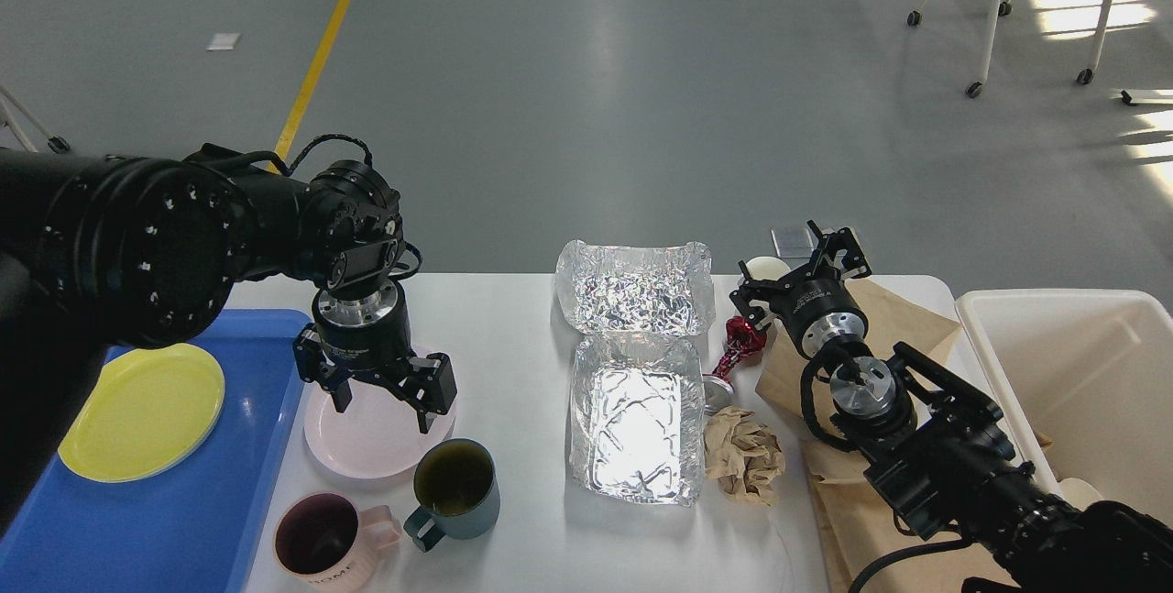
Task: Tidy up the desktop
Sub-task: 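Move the left gripper over the dark green mug, then lower the left gripper and grasp the dark green mug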
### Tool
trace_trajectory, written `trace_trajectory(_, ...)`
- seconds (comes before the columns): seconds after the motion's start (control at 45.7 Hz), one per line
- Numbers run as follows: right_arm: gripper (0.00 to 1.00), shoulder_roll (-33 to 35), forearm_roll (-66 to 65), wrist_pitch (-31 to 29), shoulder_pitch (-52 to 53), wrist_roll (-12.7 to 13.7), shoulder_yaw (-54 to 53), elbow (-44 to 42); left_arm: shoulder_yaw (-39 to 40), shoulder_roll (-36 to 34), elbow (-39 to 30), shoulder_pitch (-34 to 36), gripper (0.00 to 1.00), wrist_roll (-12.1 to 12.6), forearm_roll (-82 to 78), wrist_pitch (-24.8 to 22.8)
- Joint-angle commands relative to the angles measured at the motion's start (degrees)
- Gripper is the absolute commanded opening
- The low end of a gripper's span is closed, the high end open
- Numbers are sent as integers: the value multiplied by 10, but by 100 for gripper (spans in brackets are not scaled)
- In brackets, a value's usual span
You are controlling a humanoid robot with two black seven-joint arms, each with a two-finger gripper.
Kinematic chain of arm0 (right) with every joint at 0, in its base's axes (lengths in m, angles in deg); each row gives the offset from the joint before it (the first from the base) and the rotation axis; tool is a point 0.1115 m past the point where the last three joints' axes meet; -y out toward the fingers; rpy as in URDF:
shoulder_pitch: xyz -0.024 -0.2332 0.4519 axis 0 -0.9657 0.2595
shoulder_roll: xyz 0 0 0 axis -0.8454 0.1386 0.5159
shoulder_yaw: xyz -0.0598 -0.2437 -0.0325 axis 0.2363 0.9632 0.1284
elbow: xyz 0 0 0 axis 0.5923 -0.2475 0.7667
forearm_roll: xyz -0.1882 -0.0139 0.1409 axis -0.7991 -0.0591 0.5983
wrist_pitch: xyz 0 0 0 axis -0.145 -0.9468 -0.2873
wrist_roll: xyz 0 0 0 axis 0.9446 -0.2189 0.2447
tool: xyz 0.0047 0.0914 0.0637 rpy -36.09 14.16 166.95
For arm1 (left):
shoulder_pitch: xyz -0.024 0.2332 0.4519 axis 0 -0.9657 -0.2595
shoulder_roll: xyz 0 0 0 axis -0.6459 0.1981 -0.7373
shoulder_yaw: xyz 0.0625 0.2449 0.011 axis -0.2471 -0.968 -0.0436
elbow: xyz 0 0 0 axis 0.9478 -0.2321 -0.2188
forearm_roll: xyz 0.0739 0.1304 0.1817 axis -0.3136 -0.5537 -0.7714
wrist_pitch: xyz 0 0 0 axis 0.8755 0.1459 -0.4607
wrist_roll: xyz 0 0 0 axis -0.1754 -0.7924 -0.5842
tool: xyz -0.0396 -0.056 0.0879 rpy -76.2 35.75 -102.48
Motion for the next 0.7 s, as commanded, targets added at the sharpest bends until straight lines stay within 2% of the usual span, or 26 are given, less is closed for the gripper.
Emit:
trace_trajectory(0.0, 100, 0, 0, 0, 0, 0, 0, 0, 6, 5, 6, -10, 96, 0, 3, 0)
trace_trajectory(0.504, 100, 0, 0, 0, 0, 0, 0, 0, 9, 59, 104, -82, 96, 9, 2, 0)
trace_trajectory(0.679, 100, 0, 0, 0, 0, 0, 0, 0, 13, 62, 107, -95, 93, 7, 3, 0)
